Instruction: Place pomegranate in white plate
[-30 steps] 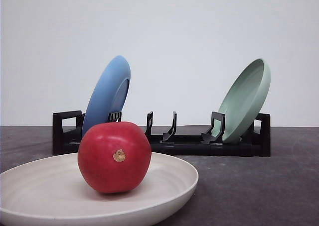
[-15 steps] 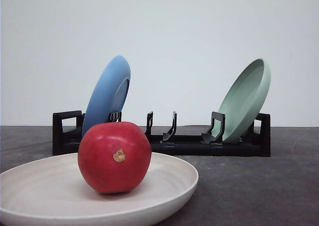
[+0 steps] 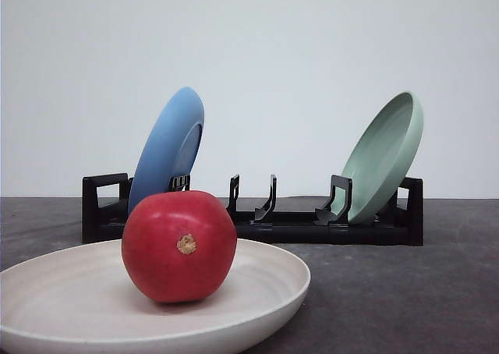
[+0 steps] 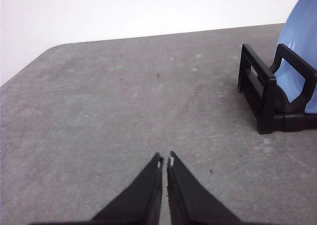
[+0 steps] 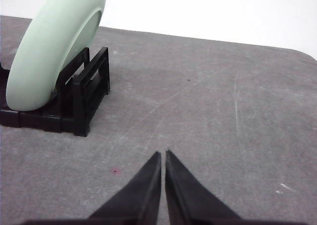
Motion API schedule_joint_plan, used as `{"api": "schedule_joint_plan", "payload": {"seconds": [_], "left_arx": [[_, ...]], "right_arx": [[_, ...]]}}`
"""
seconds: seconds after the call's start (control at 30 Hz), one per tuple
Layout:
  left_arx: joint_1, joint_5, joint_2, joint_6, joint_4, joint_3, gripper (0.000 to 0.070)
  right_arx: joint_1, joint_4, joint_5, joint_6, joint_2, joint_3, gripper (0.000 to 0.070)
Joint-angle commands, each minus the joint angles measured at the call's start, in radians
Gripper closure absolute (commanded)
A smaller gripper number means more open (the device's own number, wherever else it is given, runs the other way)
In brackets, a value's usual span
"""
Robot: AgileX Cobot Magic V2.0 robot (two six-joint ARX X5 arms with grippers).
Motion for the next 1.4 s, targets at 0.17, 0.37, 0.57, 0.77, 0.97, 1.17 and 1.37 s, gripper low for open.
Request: {"api": "schedule_joint_plan", "payload": {"seconds": [0.17, 0.37, 0.57, 0.77, 0.97, 1.17, 1.37], "left_arx": [[0.002, 0.001, -0.002, 0.007, -0.003, -0.009, 0.0700], [0.002, 0.001, -0.002, 0.006, -0.003, -0.009, 0.0700], [0.002, 0.001, -0.002, 0.006, -0.003, -0.009, 0.0700], [0.002, 0.001, -0.002, 0.007, -0.003, -0.009, 0.0700], [0.002, 0.001, -0.002, 0.007, -0.003, -0.009, 0.0700], [0.002, 0.001, -0.002, 0.007, -0.003, -0.009, 0.0700], [0.002, 0.001, -0.002, 0.006, -0.003, -0.009, 0.0700]], "right_arx": [[-0.002, 0.011, 0.001, -0.001, -0.003, -0.004, 0.0692], [-0.002, 0.011, 0.001, -0.001, -0.003, -0.004, 0.0692], [-0.002, 0.011, 0.001, -0.001, -0.003, -0.004, 0.0692], [-0.002, 0.011, 0.001, -0.001, -0.003, -0.004, 0.0692], [-0.002, 0.011, 0.001, -0.001, -0.003, -0.004, 0.0692], [-0.002, 0.011, 0.001, -0.001, -0.003, -0.004, 0.0692], [-0.002, 0.011, 0.001, -0.001, -0.003, -0.004, 0.0692]]}}
